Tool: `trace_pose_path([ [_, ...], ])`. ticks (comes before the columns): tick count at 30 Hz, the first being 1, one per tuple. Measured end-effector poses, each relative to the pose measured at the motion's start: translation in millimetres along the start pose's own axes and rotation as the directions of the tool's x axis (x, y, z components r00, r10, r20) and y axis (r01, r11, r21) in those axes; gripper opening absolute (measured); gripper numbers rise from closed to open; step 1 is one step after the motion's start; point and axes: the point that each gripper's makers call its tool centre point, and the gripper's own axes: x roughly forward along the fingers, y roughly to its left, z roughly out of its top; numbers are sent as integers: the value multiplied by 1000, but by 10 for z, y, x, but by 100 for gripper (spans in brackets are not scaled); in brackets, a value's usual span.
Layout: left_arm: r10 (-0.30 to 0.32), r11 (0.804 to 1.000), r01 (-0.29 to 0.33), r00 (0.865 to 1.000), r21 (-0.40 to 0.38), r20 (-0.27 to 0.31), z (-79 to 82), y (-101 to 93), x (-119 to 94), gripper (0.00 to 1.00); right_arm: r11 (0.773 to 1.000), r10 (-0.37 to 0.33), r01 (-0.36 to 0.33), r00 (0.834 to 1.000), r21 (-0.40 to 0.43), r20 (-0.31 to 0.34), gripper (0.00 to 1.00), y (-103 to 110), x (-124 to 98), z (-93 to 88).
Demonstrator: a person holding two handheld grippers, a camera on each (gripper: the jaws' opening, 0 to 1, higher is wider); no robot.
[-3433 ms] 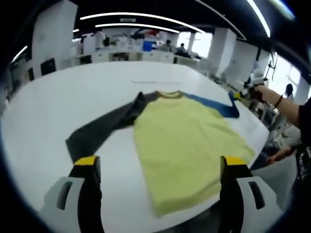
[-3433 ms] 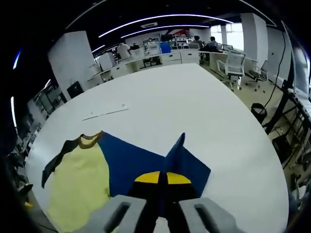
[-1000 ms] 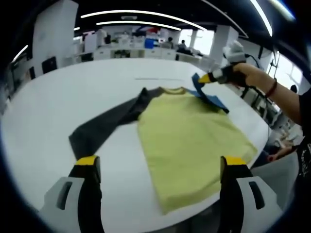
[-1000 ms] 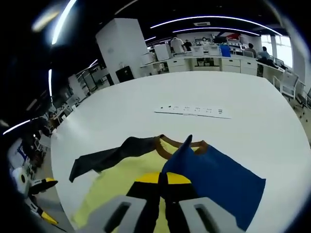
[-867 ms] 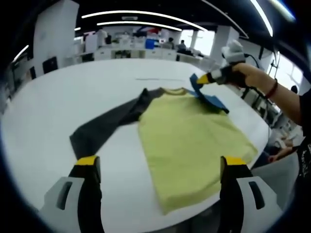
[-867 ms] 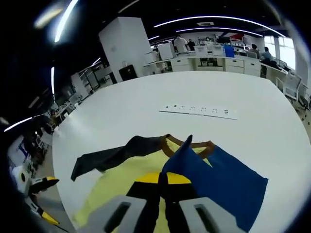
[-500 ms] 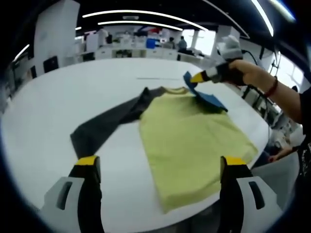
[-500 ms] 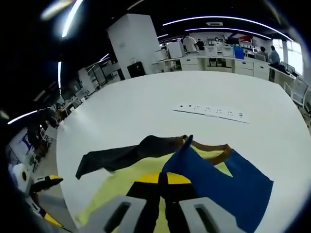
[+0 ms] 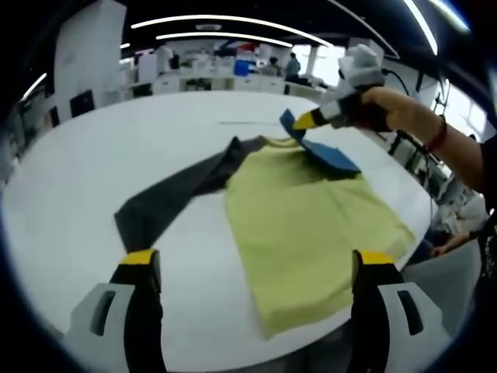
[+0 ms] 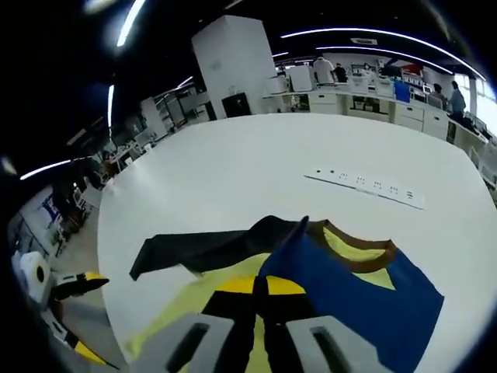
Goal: Fold the garment on the visible template until the final outline fits inside the template.
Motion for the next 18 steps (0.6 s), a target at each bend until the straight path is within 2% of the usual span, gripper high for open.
trace_pose_path([
  [5,1,1000,-1,1000,-1,-7,-20,22,15,99,997,28,-29,999,-70,-18,0,184,55,-38],
  [18,7,1000,-7,1000,-2,-7,-23,37,7,99,986,82,-86,996,-141,-36,0,460,100,-102],
])
